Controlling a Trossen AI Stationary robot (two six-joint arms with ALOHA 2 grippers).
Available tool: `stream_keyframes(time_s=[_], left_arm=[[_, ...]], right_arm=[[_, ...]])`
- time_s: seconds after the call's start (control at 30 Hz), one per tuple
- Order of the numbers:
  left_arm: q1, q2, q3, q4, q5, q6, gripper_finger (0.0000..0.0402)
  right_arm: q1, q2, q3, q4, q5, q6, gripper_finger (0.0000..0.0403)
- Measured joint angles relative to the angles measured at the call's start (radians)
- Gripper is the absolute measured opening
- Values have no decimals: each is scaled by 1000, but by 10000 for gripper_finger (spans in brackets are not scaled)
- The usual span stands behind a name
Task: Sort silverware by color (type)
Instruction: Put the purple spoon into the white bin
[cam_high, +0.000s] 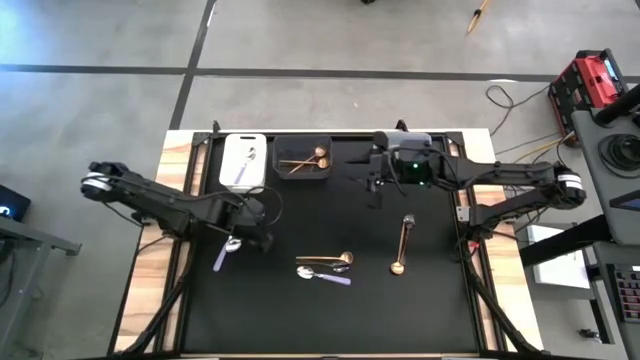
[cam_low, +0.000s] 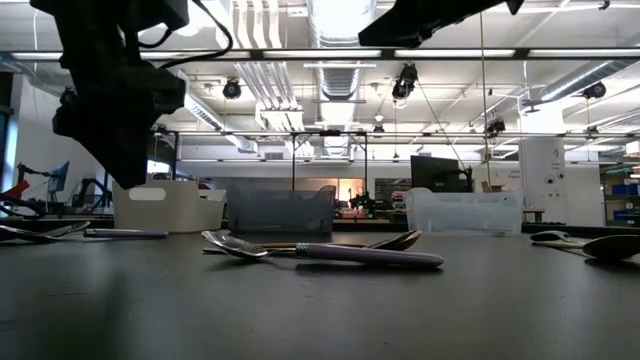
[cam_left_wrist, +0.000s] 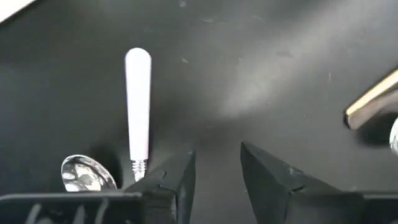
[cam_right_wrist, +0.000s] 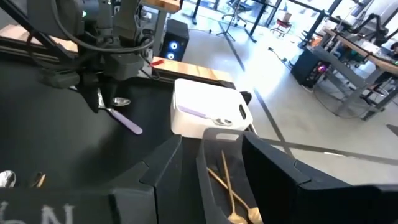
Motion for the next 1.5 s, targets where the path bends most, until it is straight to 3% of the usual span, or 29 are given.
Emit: stream_keyframes(time_s=[0.2,0.47,0.77,0.97,1.5], left_arm=[[-36,47,11,3,-2,284,150],[-33,58,10,-25,-62,350,185],[48,74,4,-26,-58,300,177],[108,114,-7,-32,2,225,168],[111,252,-11,-39,2,222,166]], right_arm=[[0,-30,-31,0,-1,-50,160],[0,-31,-40,1,-1,-67,160],[0,-31,-40,1,-1,-73,160],[0,-31,-40,1,-1,-72,160],[0,-30,-40,1,-1,-72,160]])
